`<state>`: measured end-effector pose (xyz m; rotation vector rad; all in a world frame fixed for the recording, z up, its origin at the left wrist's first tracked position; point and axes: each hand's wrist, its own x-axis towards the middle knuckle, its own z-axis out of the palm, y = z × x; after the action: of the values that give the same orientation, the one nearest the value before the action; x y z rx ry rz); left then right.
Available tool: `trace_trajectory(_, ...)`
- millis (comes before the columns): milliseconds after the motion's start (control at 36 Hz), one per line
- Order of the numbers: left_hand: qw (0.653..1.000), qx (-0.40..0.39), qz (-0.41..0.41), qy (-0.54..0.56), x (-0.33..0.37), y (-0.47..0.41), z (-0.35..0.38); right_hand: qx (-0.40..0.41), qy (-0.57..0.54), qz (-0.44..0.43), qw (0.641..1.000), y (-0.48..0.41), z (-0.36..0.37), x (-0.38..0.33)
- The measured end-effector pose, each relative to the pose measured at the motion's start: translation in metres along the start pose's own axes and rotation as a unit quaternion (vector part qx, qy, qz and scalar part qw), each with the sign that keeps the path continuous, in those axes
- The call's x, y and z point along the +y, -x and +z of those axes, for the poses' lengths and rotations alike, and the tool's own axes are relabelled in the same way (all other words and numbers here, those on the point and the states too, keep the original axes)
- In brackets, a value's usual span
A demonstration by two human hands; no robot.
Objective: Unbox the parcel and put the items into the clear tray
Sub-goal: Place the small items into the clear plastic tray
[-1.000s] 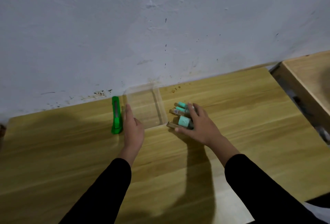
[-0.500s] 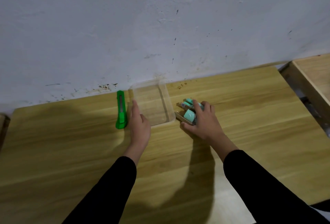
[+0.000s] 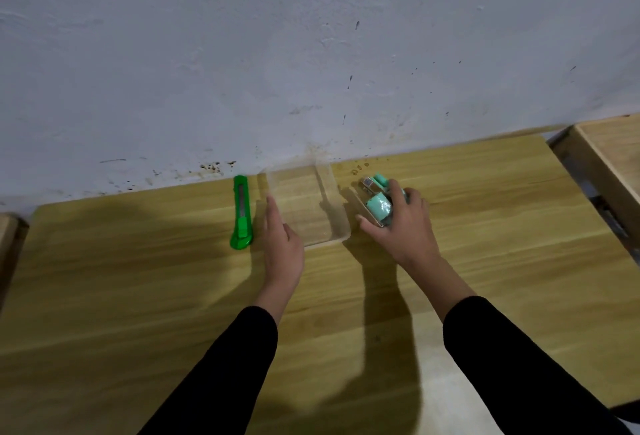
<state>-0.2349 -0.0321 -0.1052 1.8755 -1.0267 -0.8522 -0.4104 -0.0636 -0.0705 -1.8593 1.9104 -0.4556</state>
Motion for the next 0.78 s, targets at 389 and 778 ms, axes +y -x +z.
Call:
trace_trajectory(389, 0.929, 0.01, -0.106, 0.356, 0.011, -0.003, -0.006, -0.081, 0.203, -0.183, 0.959, -0.016, 0.037, -0.075)
trace_trajectory(778, 0.915, -0.049, -0.136, 0.376, 0.003, -0.01, -0.015, -0.099, 0.205, -0.159, 0.961, -0.013, 0.053, -0.081)
